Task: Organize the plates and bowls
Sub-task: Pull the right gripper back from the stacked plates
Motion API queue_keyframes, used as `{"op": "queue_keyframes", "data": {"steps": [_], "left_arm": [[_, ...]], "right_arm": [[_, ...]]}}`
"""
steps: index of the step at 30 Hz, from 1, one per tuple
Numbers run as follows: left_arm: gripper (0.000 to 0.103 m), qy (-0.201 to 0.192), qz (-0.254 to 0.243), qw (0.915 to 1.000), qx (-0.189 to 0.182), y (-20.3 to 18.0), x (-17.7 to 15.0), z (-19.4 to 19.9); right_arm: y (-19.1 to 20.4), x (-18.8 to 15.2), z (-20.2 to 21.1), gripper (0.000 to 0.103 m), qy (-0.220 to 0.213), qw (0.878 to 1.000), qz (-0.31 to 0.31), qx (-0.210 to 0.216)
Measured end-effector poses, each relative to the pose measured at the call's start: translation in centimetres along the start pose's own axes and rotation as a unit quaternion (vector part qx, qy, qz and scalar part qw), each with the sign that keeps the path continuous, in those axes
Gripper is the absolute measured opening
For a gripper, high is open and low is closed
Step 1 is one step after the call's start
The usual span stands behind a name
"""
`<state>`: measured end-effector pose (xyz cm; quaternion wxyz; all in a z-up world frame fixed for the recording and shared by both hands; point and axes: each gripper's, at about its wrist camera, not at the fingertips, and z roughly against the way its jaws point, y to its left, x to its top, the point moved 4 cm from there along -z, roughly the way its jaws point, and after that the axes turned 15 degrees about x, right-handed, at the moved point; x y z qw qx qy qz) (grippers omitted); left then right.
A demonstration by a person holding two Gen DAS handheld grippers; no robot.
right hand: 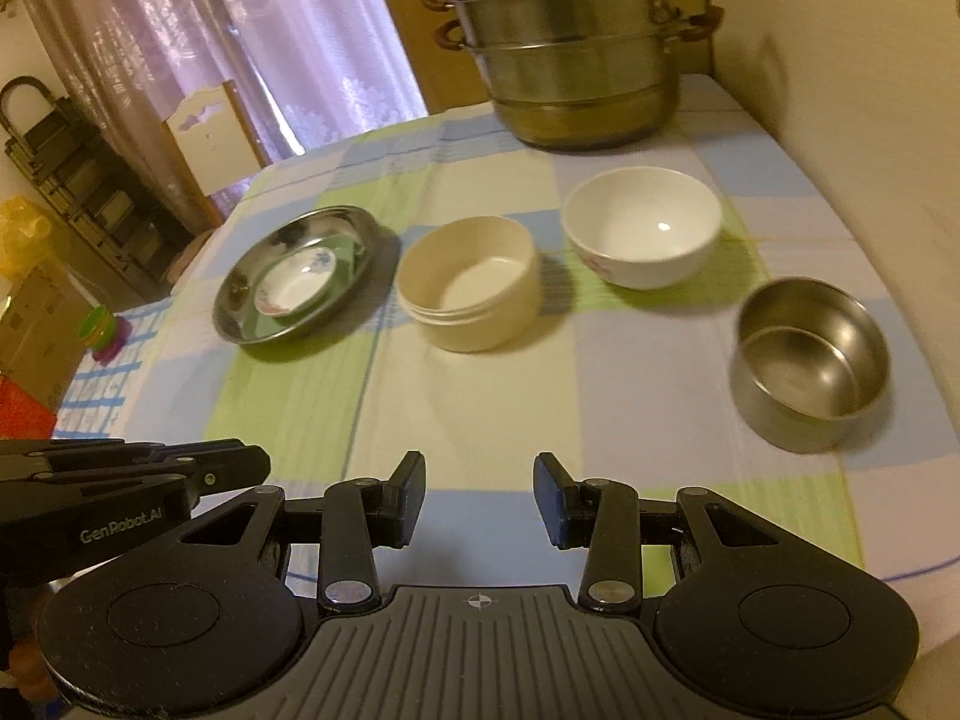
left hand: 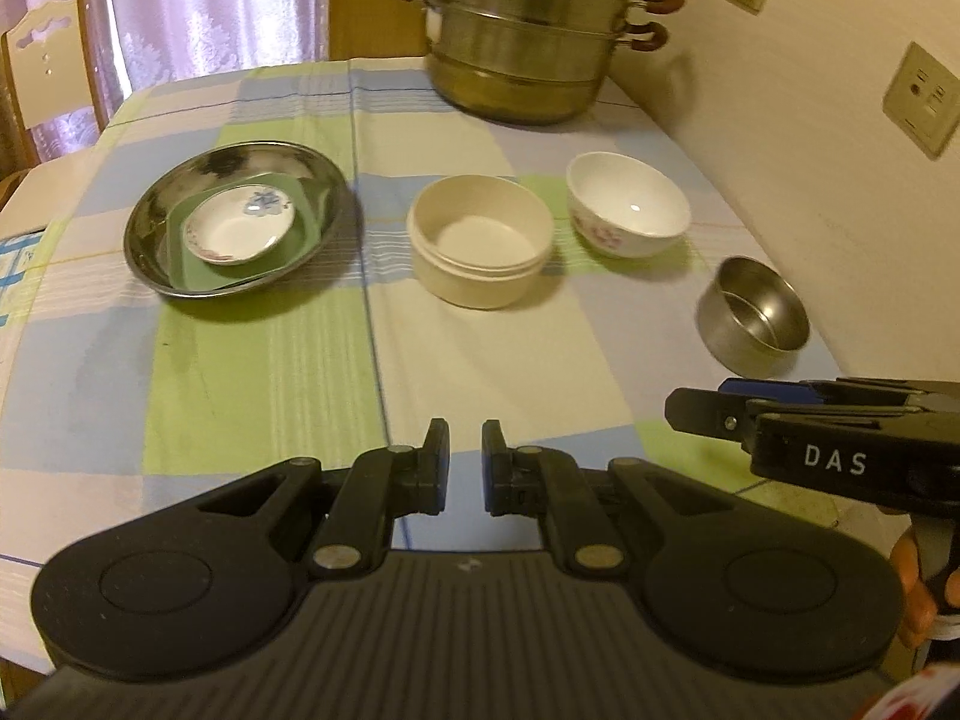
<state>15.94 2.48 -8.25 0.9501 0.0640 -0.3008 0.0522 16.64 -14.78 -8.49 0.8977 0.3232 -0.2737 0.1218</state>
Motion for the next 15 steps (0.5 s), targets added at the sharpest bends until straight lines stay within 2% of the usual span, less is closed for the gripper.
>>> {"op": "queue_keyframes", "data": {"steps": [15], "left_arm": [[0.012, 0.009, -0.006, 0.9999, -0.007, -3.1, -1.7, 0.5]], "right_arm": [[-2.6, -1.7, 2.3, 0.04, 0.006, 1.0, -0.022, -0.015]]}}
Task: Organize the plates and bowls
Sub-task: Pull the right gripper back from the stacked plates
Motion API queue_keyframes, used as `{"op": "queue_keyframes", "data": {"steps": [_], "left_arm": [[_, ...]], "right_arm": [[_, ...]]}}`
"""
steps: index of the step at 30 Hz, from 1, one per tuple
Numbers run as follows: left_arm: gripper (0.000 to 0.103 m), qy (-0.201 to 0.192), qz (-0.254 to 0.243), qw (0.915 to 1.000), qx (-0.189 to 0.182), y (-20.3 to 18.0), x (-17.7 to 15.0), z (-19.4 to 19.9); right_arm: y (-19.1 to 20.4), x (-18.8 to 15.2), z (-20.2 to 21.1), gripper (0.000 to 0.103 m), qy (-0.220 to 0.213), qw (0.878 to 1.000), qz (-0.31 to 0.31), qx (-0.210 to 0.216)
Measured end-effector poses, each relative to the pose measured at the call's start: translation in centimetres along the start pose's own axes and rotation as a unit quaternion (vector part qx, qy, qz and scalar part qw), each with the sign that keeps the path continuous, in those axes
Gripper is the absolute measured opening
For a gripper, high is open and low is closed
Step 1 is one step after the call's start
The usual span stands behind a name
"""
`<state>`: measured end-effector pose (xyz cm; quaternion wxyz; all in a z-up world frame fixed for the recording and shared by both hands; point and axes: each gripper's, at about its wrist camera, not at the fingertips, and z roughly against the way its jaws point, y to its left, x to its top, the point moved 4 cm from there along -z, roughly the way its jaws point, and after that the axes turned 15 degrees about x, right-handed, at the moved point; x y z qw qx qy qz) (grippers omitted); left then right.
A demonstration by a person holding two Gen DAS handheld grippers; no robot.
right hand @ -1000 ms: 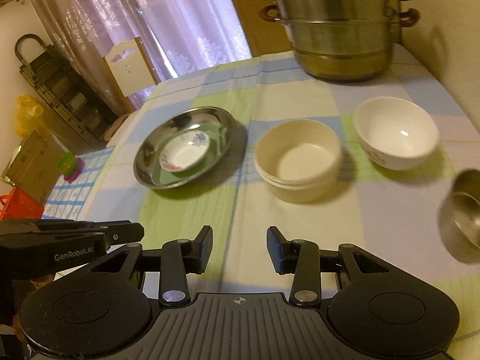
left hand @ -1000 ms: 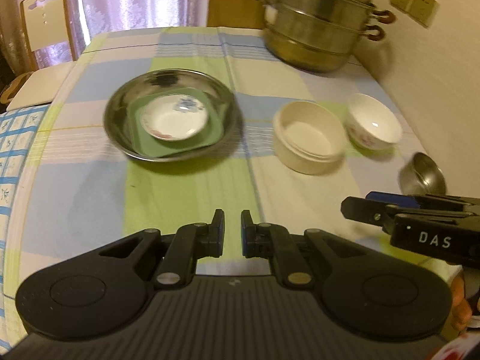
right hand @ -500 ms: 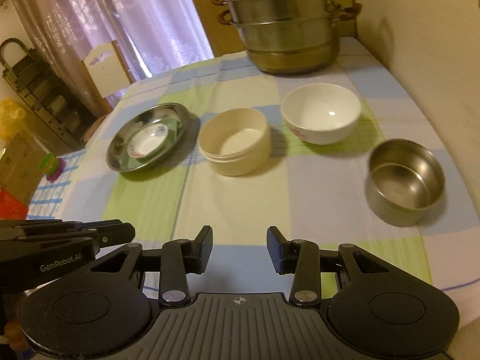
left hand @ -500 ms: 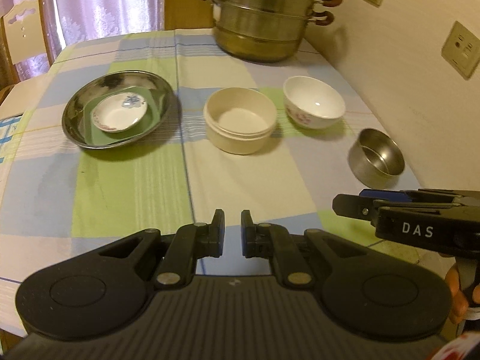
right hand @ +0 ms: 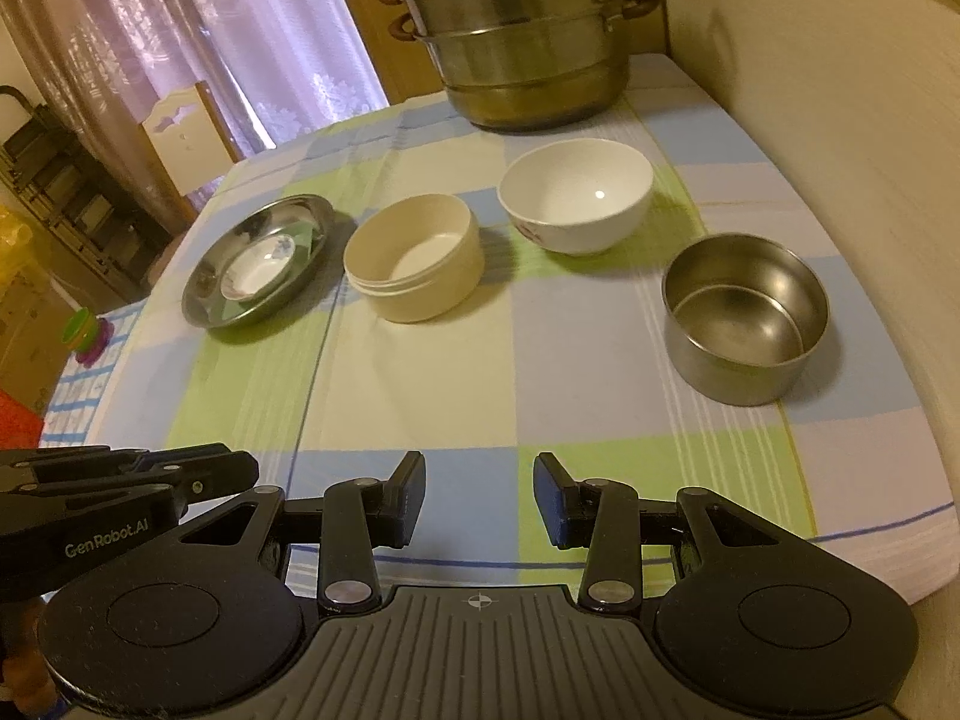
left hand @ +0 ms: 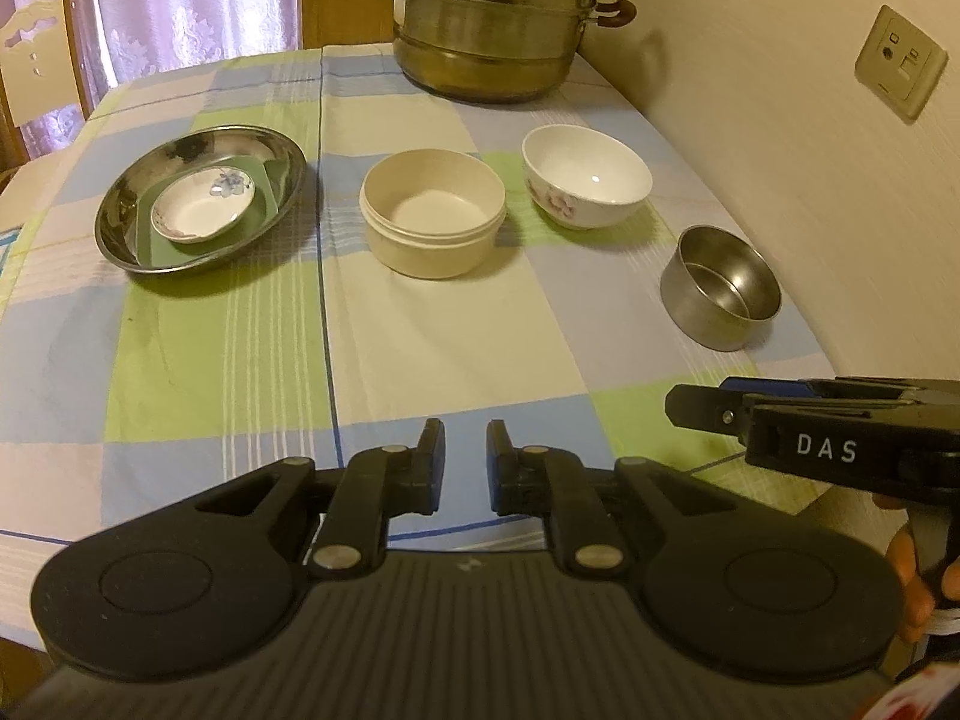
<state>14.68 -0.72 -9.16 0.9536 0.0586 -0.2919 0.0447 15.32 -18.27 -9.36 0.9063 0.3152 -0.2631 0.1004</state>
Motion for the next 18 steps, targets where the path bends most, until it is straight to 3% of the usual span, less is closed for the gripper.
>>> {"op": "queue_keyframes", "data": {"steps": [18], "left_arm": [[0.012, 0.023, -0.018, 0.9994, -0.021, 1.7, 3.0, -3.9]], "right_arm": [[-1.1, 1.8, -2.6, 0.04, 0.006, 0.999, -0.041, -0.032]]}}
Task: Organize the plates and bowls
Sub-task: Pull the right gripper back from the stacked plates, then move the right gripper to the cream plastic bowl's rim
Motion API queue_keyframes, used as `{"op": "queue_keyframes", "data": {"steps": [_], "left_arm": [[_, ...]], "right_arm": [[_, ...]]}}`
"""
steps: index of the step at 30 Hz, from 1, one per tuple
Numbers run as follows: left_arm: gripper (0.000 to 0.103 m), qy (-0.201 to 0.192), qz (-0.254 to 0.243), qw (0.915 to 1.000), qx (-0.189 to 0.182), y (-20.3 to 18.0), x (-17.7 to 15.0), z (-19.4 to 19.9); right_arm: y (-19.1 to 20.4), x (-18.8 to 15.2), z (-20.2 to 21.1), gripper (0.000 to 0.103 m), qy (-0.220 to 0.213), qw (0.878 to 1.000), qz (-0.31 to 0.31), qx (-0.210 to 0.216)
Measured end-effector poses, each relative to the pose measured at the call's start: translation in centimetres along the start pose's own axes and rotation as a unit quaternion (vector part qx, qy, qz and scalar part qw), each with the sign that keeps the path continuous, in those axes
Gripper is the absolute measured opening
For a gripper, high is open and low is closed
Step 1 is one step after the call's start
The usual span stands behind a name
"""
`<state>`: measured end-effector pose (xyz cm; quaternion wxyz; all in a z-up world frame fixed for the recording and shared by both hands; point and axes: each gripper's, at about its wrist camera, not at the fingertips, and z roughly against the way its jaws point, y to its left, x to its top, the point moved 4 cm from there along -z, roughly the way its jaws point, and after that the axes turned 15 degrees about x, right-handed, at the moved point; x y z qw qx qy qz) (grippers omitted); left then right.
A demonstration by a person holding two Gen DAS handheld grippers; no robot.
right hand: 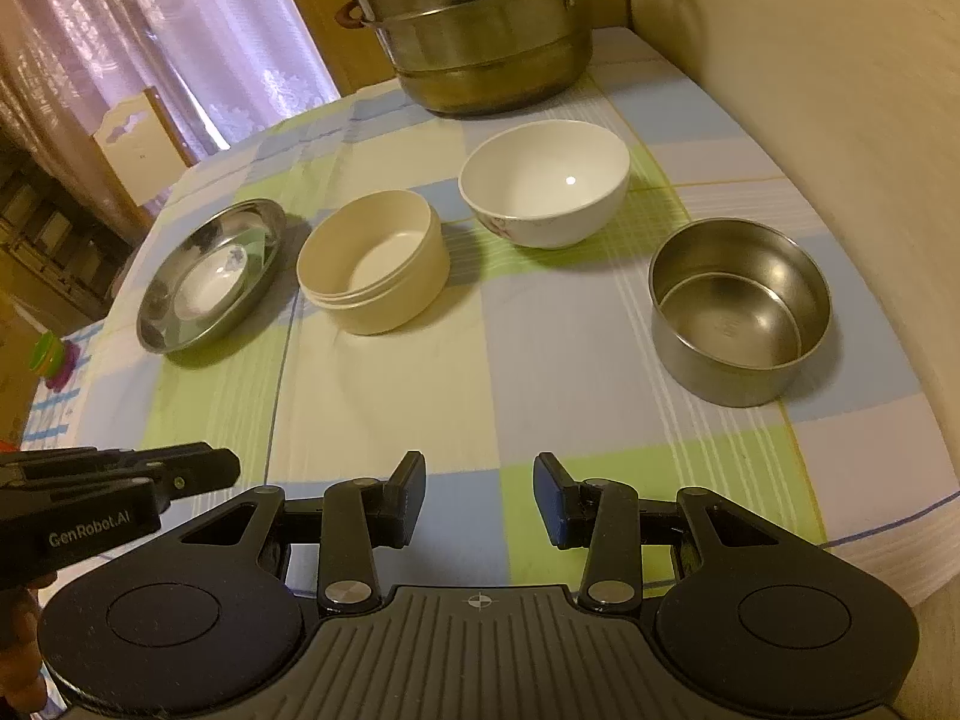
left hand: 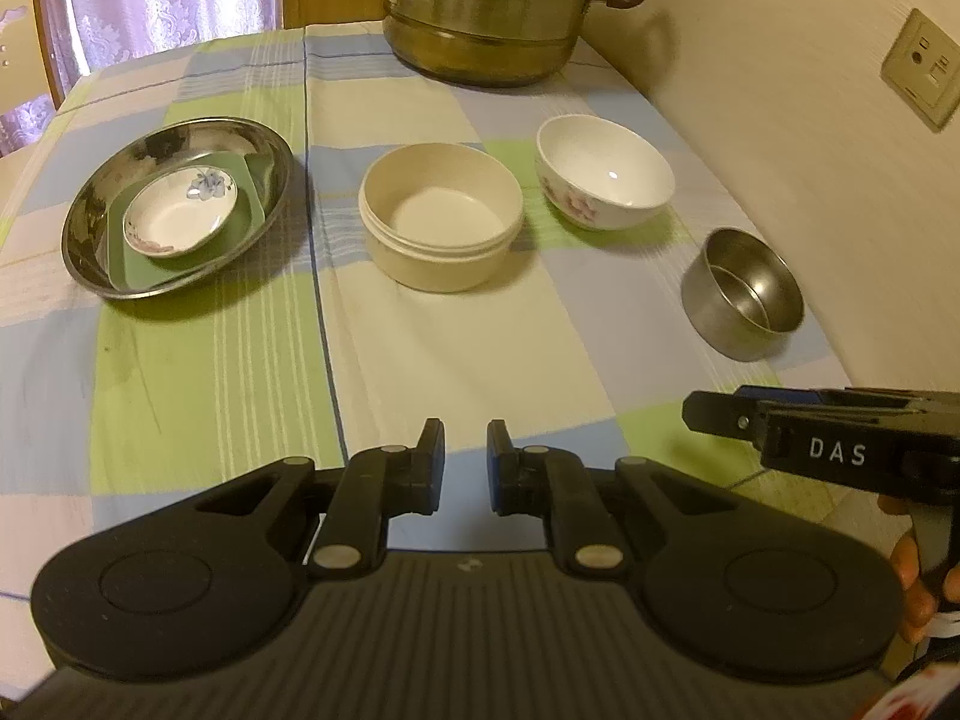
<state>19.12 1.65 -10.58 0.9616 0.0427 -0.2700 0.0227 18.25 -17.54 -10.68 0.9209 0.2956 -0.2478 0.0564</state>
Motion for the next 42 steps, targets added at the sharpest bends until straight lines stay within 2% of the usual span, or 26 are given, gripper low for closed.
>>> {"op": "queue_keyframes", "data": {"steps": [15, 20, 23, 27, 42], "left_arm": [[0.012, 0.001, 0.01, 0.9999, 0.003, 3.1, 3.8, -4.3], [0.013, -0.008, 0.007, 0.9999, -0.001, 3.2, 5.9, -5.7], [0.02, -0.015, 0.006, 0.9999, -0.003, 3.1, 7.2, -6.5], [0.023, -0.014, 0.011, 0.9998, -0.006, 3.2, 8.6, -7.7], [0.023, -0.001, 0.012, 0.9999, -0.002, 3.7, 11.8, -12.4]], "right_arm": [[0.1, 2.5, -3.3, 0.04, -0.01, 1.0, -0.01, -0.005], [0.1, 4.4, -4.5, 0.04, -0.028, 1.0, -0.008, -0.003], [0.2, 5.6, -5.4, 0.04, -0.036, 0.999, -0.007, -0.002], [0.3, 7.0, -6.7, 0.04, -0.047, 0.999, -0.002, 0.002], [0.3, 10.6, -12.4, 0.04, -0.049, 0.999, 0.002, 0.003]]}}
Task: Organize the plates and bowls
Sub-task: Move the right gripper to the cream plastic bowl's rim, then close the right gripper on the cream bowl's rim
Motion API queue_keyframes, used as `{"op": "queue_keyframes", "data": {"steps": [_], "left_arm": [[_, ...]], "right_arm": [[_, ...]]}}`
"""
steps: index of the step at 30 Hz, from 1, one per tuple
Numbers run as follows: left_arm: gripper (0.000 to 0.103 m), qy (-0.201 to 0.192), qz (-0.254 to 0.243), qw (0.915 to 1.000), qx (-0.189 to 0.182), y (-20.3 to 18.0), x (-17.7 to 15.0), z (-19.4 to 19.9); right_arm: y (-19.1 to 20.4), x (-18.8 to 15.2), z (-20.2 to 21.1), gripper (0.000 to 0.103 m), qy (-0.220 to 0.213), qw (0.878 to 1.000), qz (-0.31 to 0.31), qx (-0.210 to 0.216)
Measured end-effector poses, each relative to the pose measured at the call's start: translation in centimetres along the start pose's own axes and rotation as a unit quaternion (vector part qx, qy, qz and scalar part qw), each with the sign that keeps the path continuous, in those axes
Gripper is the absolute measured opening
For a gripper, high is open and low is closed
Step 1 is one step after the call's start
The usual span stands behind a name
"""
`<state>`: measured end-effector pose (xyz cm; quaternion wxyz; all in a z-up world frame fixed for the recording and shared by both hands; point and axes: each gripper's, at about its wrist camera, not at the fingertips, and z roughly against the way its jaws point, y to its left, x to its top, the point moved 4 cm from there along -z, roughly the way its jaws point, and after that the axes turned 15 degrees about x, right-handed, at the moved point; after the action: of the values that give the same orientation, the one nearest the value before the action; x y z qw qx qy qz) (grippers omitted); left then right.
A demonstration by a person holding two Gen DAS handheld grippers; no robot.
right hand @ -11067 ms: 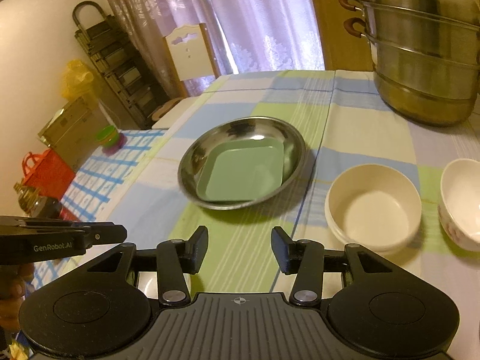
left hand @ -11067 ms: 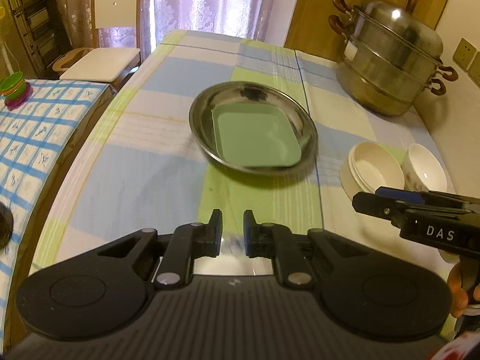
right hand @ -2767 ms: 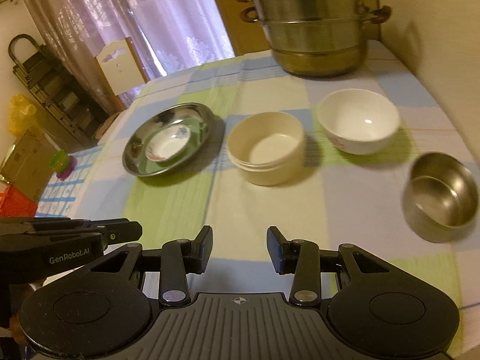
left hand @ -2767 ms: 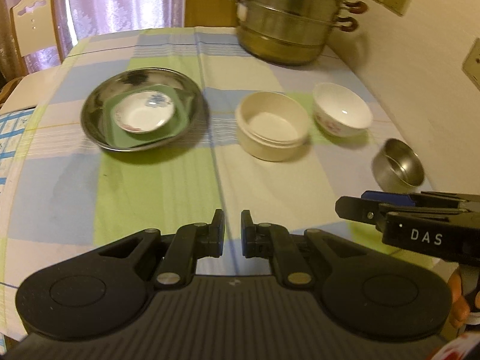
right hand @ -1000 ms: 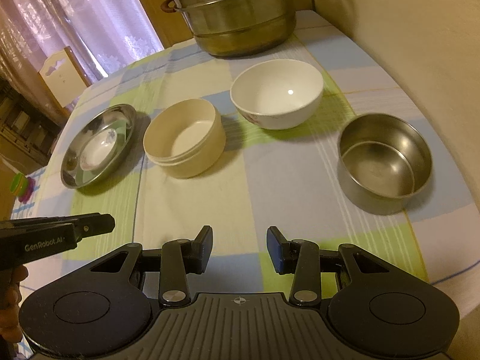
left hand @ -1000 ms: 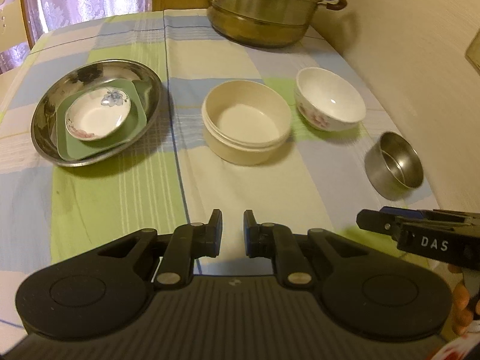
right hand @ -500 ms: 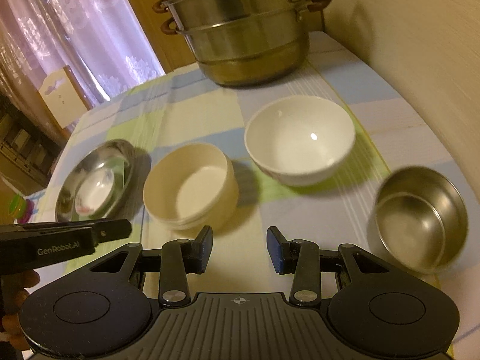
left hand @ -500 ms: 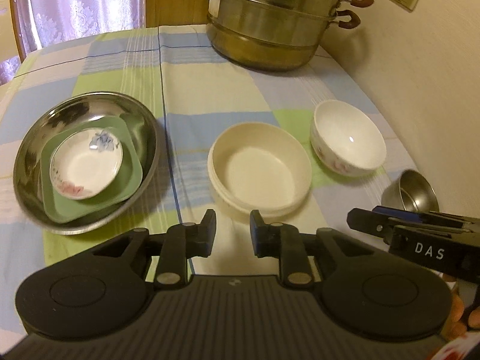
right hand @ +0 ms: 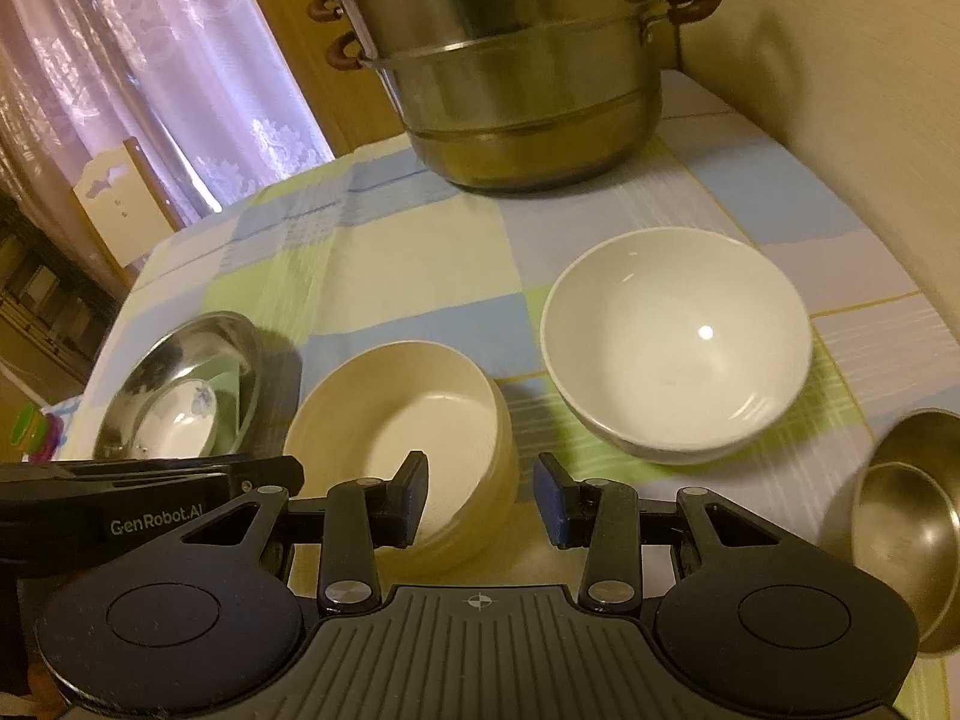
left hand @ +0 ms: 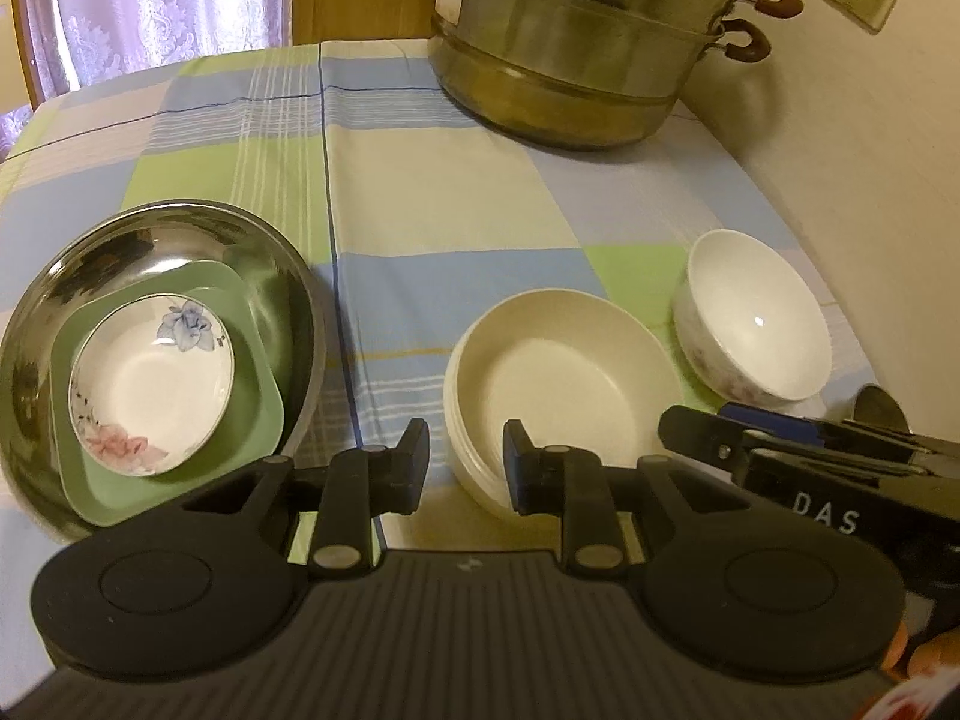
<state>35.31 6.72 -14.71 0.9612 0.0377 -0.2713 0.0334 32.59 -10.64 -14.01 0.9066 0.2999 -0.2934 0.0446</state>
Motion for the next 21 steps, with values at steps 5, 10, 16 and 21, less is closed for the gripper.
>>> {"op": "queue_keyframes", "data": {"steps": [5, 10, 16, 21], "left_arm": [[0.023, 0.008, -0.003, 1.0, -0.002, 0.0, 0.2, -1.2], [0.023, 0.016, -0.005, 0.9998, -0.005, -0.1, 0.4, -2.1], [0.022, 0.021, -0.008, 0.9997, -0.012, -0.2, 0.3, -2.7], [0.015, 0.018, -0.016, 0.9996, -0.013, -0.4, 0.2, -2.7]], "right_arm": [[-0.5, 0.1, -1.1, 0.04, 0.0, 1.0, -0.005, -0.006], [-0.9, 0.1, -1.6, 0.04, 0.001, 1.0, -0.013, -0.002], [-0.9, 0.1, -1.9, 0.033, -0.001, 1.0, -0.011, 0.003], [-0.8, -0.1, -1.9, 0.021, 0.001, 1.0, 0.0, -0.003]]}}
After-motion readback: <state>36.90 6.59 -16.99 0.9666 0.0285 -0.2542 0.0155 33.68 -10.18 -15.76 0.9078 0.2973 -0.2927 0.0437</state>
